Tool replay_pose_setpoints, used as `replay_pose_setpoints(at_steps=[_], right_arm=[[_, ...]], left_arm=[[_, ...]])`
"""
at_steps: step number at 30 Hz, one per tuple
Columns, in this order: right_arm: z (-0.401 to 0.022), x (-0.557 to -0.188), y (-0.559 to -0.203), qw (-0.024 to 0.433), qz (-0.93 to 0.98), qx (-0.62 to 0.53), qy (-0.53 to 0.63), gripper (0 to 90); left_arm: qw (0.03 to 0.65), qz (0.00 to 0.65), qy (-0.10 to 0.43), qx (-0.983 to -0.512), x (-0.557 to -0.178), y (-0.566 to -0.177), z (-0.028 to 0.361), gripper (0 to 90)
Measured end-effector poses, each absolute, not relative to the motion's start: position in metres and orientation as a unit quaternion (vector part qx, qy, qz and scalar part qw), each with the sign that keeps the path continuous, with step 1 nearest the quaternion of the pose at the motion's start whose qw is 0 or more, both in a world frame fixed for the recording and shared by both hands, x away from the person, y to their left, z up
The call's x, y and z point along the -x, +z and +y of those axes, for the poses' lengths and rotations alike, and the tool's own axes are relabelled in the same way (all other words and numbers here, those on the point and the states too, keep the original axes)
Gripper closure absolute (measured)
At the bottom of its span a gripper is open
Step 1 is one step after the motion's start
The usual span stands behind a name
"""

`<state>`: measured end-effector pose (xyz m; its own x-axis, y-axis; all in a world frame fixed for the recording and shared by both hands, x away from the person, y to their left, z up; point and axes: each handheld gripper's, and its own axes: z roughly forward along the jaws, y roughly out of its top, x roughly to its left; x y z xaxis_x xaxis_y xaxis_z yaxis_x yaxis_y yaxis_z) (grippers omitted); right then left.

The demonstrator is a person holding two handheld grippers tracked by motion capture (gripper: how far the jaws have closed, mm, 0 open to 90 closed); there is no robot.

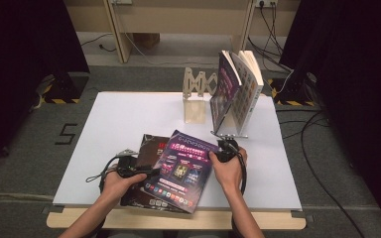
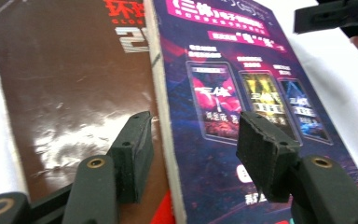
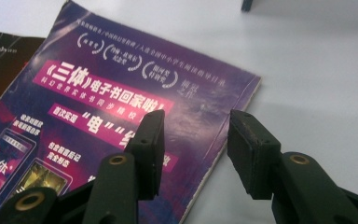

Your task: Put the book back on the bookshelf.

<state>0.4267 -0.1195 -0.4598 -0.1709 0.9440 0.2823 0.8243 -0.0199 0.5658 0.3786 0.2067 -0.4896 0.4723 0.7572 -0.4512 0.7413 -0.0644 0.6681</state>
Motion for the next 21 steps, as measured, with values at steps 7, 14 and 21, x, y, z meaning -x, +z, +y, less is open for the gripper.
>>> replay_pose_setpoints(at_steps=[7,14,21], right_arm=[[-0.117,-0.426,-0.469,0.09,0.699,-0.637,0.314,56.0],[-0.117,-0.426,-0.471,0.086,0.699,-0.639,0.309,54.4],[-0.115,-0.425,-0.472,0.09,0.701,-0.639,0.304,53.7]], left_arm=[[0.447,0.514,0.005,-0.732,-0.382,-0.489,0.204,43.4],[0.444,0.512,0.006,-0.735,-0.384,-0.489,0.201,43.4],[0.439,0.511,0.003,-0.739,-0.386,-0.488,0.198,43.3]])
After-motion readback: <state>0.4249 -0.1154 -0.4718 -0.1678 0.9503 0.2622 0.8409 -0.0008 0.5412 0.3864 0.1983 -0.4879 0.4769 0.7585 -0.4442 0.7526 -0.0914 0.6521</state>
